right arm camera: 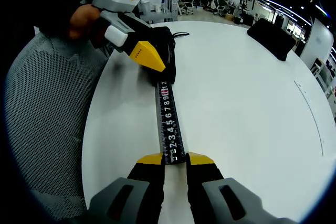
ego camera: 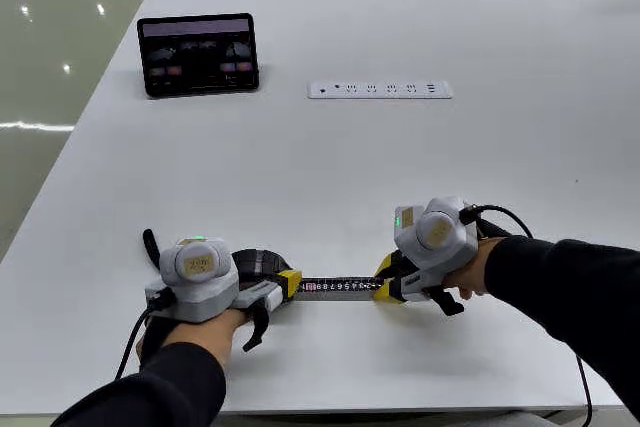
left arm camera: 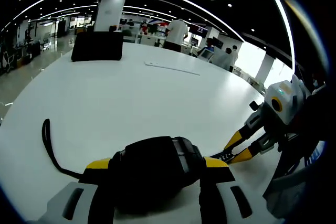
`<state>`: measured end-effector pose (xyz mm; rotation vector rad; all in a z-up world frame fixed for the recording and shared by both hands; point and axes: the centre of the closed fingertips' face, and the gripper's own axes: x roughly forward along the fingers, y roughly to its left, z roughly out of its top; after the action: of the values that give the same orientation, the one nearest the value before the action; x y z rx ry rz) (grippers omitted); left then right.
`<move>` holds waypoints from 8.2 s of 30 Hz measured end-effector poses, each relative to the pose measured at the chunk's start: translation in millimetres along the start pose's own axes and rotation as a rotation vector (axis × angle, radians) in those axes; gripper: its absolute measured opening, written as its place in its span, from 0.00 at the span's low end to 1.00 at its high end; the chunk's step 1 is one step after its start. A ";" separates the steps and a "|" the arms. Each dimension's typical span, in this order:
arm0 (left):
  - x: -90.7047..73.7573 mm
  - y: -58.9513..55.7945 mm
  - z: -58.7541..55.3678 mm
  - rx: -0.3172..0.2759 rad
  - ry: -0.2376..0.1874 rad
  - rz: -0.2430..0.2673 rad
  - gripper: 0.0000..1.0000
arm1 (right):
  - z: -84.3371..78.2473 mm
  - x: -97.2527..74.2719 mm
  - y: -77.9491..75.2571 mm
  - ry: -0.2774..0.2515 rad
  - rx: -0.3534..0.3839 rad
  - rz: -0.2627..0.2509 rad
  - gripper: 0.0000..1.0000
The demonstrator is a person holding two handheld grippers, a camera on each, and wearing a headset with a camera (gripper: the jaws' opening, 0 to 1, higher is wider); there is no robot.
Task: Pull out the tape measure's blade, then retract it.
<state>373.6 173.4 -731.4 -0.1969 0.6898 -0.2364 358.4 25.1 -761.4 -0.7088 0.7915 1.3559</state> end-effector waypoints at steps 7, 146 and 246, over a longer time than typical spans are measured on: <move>0.4 0.2 0.0 0.001 -0.001 0.001 0.61 | 1.4 1.2 -0.8 0.002 0.003 0.003 0.11; 0.1 -0.2 0.7 -0.025 -0.006 -0.008 0.61 | 79.1 50.9 12.4 -0.163 -0.032 0.003 0.12; -4.3 1.6 9.4 0.093 0.000 0.008 0.62 | 84.0 53.7 13.5 -0.164 0.047 -0.036 0.15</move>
<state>376.7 177.1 -722.1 -0.1050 0.6774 -0.2607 354.1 125.6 -758.5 -0.5652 0.6745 1.3403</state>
